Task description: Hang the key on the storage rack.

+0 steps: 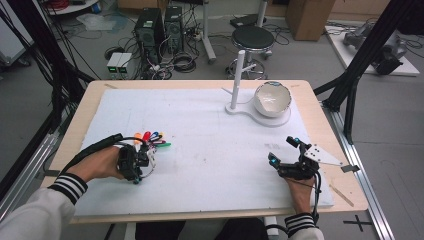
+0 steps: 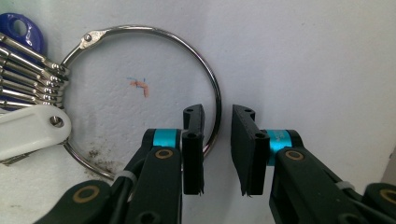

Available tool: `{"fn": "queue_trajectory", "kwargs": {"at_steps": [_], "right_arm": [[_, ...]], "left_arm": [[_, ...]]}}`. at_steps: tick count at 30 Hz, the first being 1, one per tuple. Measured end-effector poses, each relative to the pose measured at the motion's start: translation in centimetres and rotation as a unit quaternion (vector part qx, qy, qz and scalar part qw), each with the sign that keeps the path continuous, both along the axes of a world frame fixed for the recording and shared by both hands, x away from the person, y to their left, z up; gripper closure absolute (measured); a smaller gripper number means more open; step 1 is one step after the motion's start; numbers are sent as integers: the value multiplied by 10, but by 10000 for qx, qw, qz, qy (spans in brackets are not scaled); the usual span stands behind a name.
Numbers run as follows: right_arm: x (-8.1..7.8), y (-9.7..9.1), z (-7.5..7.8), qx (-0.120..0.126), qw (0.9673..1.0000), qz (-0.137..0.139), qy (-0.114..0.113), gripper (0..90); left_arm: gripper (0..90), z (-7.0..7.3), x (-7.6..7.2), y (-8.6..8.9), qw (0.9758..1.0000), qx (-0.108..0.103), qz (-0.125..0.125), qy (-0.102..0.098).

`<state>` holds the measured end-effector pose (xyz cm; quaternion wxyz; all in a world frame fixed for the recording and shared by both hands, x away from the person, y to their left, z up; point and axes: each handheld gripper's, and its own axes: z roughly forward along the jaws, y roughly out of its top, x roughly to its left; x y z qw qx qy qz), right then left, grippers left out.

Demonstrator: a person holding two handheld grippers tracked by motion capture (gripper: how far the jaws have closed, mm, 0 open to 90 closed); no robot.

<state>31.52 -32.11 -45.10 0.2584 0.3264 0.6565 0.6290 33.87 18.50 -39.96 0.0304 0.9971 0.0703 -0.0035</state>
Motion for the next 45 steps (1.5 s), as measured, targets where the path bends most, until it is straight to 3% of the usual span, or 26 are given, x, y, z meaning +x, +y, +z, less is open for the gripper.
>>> {"fn": "queue_trajectory", "kwargs": {"at_steps": [23, 35, 45], "right_arm": [[0, 0, 0, -15, 10000, -2, -12, 10], [0, 0, 0, -19, 10000, -8, -17, 10], [0, 0, 0, -8, 10000, -1, -9, 10]], "left_arm": [[823, -2, 0, -3, 10000, 43, -9, 10], [842, -3, -1, -12, 9995, 297, -57, 14], [848, -3, -2, -13, 9995, 312, -59, -34]]}}
